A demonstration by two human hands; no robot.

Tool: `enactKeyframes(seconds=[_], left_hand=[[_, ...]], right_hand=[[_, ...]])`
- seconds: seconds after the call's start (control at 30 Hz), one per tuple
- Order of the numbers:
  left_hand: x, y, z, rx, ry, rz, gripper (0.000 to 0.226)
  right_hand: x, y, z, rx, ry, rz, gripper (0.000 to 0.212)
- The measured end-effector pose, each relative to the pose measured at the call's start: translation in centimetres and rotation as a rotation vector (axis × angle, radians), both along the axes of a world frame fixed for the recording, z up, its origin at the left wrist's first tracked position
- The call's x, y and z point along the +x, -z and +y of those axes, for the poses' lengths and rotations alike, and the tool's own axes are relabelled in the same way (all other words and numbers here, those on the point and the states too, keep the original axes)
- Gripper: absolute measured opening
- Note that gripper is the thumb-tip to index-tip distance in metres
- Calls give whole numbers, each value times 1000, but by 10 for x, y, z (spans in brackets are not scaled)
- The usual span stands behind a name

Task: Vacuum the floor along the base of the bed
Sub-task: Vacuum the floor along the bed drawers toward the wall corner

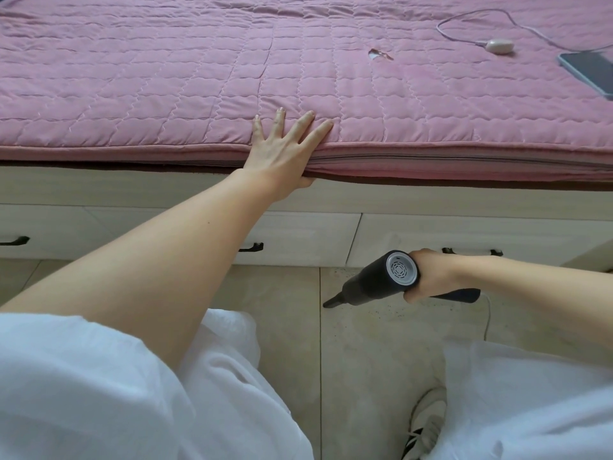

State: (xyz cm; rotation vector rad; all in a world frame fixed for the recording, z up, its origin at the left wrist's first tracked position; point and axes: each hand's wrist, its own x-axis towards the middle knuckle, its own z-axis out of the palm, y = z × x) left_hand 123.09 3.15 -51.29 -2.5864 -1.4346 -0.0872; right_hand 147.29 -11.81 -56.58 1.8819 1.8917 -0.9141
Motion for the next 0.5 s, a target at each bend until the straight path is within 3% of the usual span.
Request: enactKeyframes(seconds=[0.5], left_hand=[[6,2,0,7,6,15,103]], right_hand=[[15,1,-6,-49,-5,19,22]])
